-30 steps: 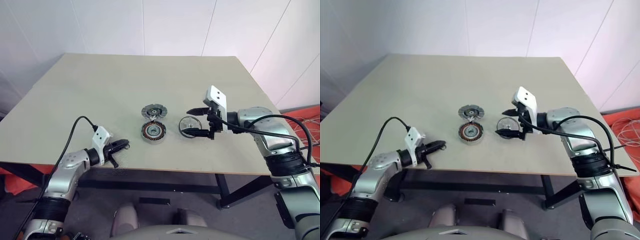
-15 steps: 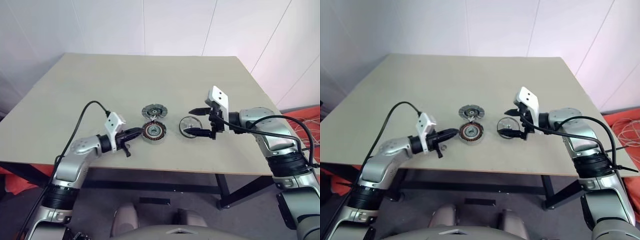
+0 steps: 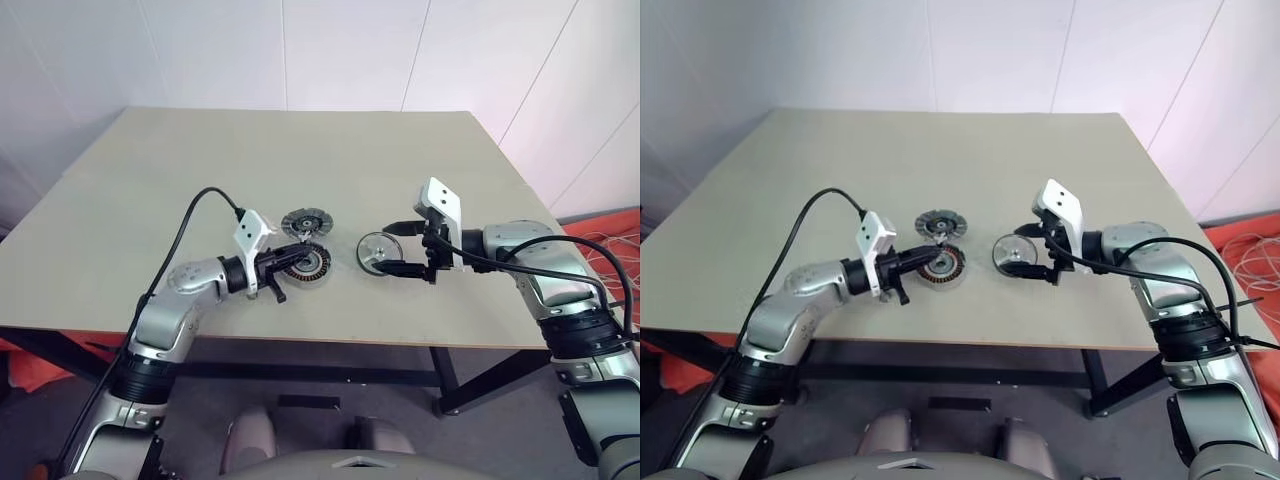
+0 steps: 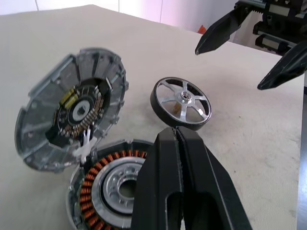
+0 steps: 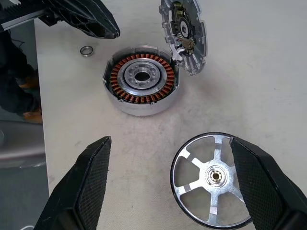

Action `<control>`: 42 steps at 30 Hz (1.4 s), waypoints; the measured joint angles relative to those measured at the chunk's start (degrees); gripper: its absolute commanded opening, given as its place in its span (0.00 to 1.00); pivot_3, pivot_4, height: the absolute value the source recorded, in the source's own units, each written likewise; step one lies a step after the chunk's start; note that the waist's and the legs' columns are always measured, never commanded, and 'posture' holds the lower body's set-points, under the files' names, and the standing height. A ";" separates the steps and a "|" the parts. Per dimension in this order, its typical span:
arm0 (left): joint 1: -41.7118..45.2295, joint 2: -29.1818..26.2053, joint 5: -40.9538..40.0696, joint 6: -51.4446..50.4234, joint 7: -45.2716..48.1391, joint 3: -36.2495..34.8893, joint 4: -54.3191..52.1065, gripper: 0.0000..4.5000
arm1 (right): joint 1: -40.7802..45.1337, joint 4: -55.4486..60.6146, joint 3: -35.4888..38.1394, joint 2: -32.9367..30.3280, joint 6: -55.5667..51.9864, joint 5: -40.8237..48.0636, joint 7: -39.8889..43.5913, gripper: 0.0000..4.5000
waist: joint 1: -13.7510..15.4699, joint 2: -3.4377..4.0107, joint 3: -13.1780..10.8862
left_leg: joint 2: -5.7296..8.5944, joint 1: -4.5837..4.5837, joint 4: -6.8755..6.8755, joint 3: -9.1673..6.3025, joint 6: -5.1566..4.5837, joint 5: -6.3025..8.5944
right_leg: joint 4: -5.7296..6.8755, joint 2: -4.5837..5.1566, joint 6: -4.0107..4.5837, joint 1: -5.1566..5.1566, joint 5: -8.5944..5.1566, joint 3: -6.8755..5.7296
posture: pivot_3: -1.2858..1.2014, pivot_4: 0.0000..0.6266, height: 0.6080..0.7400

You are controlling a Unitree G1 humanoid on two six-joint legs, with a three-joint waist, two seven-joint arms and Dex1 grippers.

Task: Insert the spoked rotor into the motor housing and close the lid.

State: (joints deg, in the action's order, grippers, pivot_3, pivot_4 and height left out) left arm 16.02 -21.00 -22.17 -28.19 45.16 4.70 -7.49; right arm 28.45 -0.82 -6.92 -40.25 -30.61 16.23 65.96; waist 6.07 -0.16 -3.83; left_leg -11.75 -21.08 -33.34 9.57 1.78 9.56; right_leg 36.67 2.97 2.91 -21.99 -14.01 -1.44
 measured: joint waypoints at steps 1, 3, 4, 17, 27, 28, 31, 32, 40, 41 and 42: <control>-0.87 -0.01 -0.57 -0.03 -0.46 -1.04 0.01 0.01 | -0.07 0.00 0.02 -0.10 0.00 0.00 -0.03 1.00 | 0.01 0.00 0.00 | 0.00 0.00 0.00 0.00 0.00 0.00 | 0.00 0.00 0.00 0.00 0.00 -0.01 | 0.52 0.00 1.00; -2.35 -0.02 -1.15 0.42 -1.49 -2.96 0.02 0.01 | -0.13 0.00 0.02 -0.11 0.00 0.00 -0.09 1.00 | -0.01 0.00 0.00 | 0.00 0.00 0.00 0.00 0.00 0.00 | 0.00 0.00 0.00 0.00 0.00 -0.01 | 0.52 0.00 1.00; -3.35 -0.12 -0.98 1.23 -2.17 -3.91 0.19 0.01 | -0.20 0.00 0.03 -0.12 0.00 0.00 -0.13 1.00 | -0.02 0.00 0.00 | 0.00 0.00 0.00 0.00 0.00 0.00 | 0.00 0.00 0.00 0.00 0.00 -0.01 | 0.52 0.00 1.00; -12.81 -7.47 1.31 9.04 0.92 -5.51 0.19 0.65 | -0.68 0.01 0.04 -0.14 0.15 -0.06 -1.06 1.00 | 0.12 0.01 0.00 | -0.01 0.03 0.00 -0.01 -0.01 0.00 | -0.02 0.00 -0.21 0.01 -0.12 -0.01 | 0.52 0.00 1.00; -16.70 -8.19 0.84 9.82 2.13 -6.90 1.46 1.00 | -2.60 0.68 0.04 -0.10 0.08 1.10 -0.72 1.00 | 0.06 0.01 0.00 | -0.01 0.03 0.02 0.00 -0.01 0.00 | -0.02 0.00 -0.22 0.01 -0.12 -0.01 | 0.52 0.00 1.00; -16.80 -8.14 0.88 10.31 2.25 -6.90 2.18 1.00 | -2.61 0.82 0.04 -0.03 0.07 1.71 -0.62 1.00 | 0.05 0.01 0.00 | -0.01 0.06 0.02 0.00 -0.01 0.00 | -0.02 0.00 -0.31 0.02 -0.17 -0.01 | 0.52 0.00 1.00; -16.95 -7.78 1.18 11.58 2.65 -6.63 3.70 1.00 | -2.71 1.92 0.06 0.32 -0.33 3.60 -0.09 1.00 | 0.03 0.01 0.00 | -0.02 0.07 0.02 0.00 -0.01 0.00 | -0.02 0.00 -0.35 0.03 -0.19 -0.01 | 0.52 0.00 1.00; -16.93 -7.42 1.32 12.24 2.75 -6.49 4.43 1.00 | -2.72 2.15 0.06 0.37 -0.58 4.25 0.07 1.00 | 0.06 0.01 0.01 | -0.01 0.07 0.02 -0.01 -0.01 0.00 | -0.02 0.00 -0.34 0.04 -0.19 -0.01 | 0.52 0.00 1.00; -15.33 -6.08 3.77 14.04 2.20 -4.39 8.12 1.00 | -3.06 2.14 0.06 0.35 -0.61 4.24 -0.25 1.00 | 0.30 0.09 0.06 | 0.00 0.10 0.02 0.00 0.00 0.00 | -0.02 0.02 -0.35 0.08 -0.19 -0.01 | 0.52 0.00 1.00; -14.89 -5.99 4.03 13.98 2.09 -4.21 8.55 1.00 | -3.06 2.14 0.06 0.36 -0.59 4.24 -0.36 1.00 | 0.38 0.14 0.08 | 0.00 0.13 0.02 0.00 0.00 0.00 | -0.02 0.02 -0.37 0.13 -0.20 -0.01 | 0.52 0.00 1.00; -14.39 -5.87 4.35 13.89 2.01 -4.04 8.97 1.00 | -3.06 2.14 0.06 0.36 -0.56 4.23 -0.49 1.00 | 0.47 0.16 0.10 | 0.00 0.19 0.02 0.00 0.00 0.00 | -0.02 0.02 -0.40 0.17 -0.21 -0.01 | 0.52 0.00 1.00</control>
State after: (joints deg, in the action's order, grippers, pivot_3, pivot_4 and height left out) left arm 1.63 -26.87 -17.82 -14.29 47.17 0.66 1.47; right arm 25.39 1.32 -6.87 -39.89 -31.18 20.45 65.47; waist 6.53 0.00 -3.74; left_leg -11.75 -20.89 -33.32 9.57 1.78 9.56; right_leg 36.65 2.99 2.51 -21.81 -14.22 -1.45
